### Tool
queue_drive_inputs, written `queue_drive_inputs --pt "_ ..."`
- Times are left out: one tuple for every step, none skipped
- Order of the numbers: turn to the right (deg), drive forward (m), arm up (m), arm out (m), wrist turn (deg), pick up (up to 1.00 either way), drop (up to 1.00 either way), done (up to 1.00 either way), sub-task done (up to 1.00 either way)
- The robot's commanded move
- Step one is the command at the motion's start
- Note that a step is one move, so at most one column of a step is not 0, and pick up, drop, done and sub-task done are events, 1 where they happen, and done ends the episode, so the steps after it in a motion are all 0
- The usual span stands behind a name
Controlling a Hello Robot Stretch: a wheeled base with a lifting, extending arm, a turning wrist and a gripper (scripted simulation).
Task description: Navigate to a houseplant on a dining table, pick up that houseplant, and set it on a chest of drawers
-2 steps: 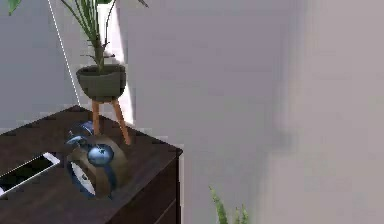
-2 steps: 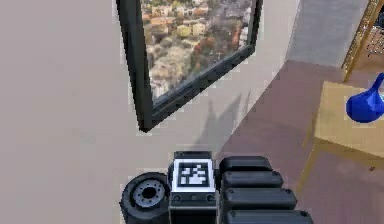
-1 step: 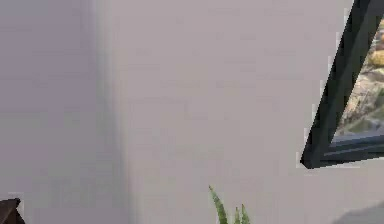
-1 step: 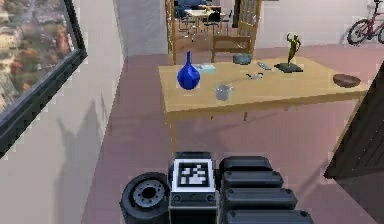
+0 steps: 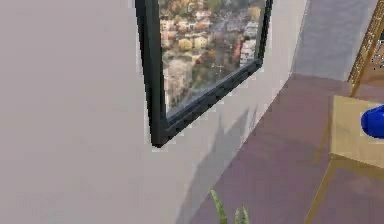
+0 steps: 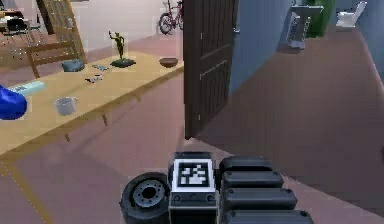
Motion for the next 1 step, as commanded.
queue_drive_inputs --pt "-45.0 0.00 0.00 0.00 0.0 0.00 0.00 0.00 0.00"
